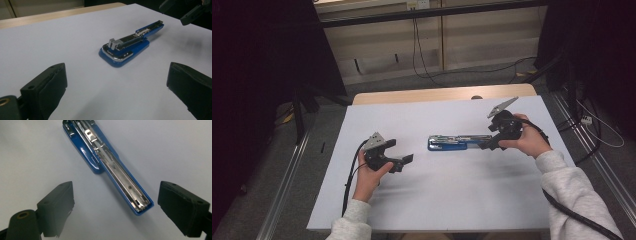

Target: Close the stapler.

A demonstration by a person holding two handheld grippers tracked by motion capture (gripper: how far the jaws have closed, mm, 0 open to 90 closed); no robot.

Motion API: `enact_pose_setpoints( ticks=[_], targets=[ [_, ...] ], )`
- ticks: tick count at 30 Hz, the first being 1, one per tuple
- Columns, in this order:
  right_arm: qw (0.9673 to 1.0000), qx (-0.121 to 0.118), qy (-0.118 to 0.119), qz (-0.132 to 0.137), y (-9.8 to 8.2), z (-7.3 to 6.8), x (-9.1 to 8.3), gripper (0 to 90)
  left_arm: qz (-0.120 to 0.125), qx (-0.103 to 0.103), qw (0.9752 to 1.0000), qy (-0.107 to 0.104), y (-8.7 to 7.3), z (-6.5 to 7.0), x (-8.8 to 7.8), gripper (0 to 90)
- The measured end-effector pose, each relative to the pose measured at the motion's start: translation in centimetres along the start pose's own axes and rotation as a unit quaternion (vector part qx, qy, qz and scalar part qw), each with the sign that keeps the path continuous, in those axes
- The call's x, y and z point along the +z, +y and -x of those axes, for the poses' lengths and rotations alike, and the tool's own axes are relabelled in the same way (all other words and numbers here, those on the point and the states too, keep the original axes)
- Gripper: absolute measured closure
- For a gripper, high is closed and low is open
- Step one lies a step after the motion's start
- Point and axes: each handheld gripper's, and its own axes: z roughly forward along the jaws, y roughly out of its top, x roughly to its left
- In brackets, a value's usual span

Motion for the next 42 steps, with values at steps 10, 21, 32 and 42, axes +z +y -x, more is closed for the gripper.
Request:
enact_pose_setpoints(
  ticks=[10, 21, 32, 42],
  targets=[
    [0.9993, 0.012, -0.035, 0.001, -2.7, 0.6, -1.0, 13.5, -0.011, -0.002, 0.9999, 0.005, 0.5, -0.3, 1.3, 2.9],
    [0.9980, 0.037, -0.048, 0.020, -5.0, 0.8, -1.5, 16.9, -0.026, -0.005, 0.9996, 0.006, 0.6, -0.8, 2.6, 4.9],
    [0.9949, 0.061, -0.070, 0.039, -6.2, 1.0, -0.9, 36.3, -0.046, 0.015, 0.9988, 0.002, 1.3, -1.1, 3.8, 27.8],
    [0.9932, 0.068, -0.091, 0.025, -6.4, 1.1, 0.2, 69.1, -0.099, 0.027, 0.9947, -0.013, 1.5, -0.4, 6.0, 61.2]
  ],
)
